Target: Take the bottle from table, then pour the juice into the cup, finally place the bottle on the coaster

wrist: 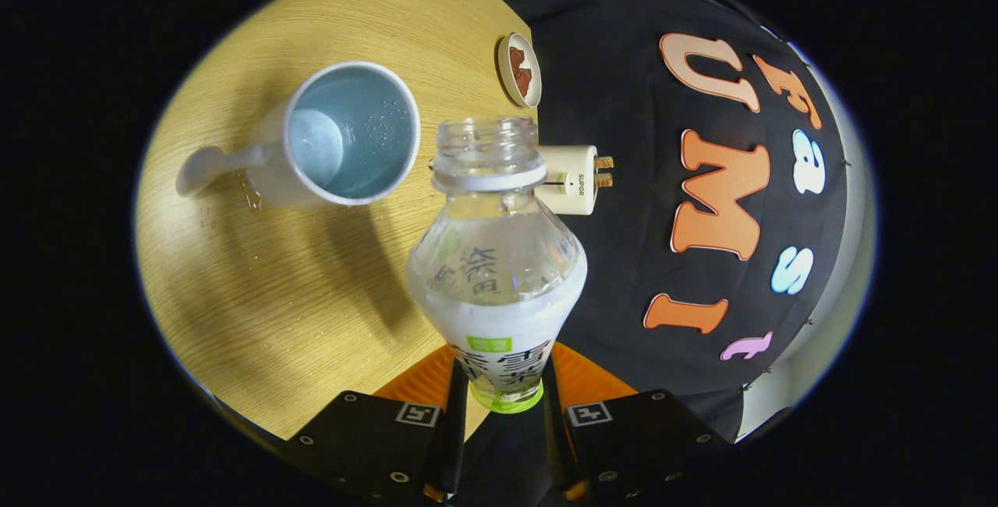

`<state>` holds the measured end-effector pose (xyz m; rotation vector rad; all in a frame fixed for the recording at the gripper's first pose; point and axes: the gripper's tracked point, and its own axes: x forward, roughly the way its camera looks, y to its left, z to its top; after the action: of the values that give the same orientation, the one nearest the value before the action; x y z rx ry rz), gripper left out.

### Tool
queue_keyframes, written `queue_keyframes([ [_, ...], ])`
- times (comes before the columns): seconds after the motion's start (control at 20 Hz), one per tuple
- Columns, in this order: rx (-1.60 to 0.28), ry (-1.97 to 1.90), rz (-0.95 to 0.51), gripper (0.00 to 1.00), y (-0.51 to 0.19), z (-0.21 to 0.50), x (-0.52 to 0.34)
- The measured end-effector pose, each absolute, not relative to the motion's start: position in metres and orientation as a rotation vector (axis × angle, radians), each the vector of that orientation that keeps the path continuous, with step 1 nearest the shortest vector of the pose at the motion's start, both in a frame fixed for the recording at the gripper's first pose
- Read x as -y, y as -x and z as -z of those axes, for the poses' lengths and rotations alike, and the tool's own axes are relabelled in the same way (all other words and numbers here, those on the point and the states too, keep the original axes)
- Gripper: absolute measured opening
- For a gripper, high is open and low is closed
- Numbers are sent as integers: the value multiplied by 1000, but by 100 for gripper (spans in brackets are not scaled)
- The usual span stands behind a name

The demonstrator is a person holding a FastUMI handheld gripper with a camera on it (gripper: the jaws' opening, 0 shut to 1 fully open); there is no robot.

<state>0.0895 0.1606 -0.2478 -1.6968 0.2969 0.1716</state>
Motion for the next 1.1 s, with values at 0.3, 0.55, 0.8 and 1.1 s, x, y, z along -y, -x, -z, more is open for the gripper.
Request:
queue_keyframes([
  [0.3, -302, 1754, -188, 44, -90, 251, -159],
  [0.55, -298, 1787, -188, 44, -93, 248, -159],
  [0.8, -287, 1824, -187, 44, -95, 242, -160],
  [1.1, -278, 1872, -199, 44, -97, 237, -162],
])
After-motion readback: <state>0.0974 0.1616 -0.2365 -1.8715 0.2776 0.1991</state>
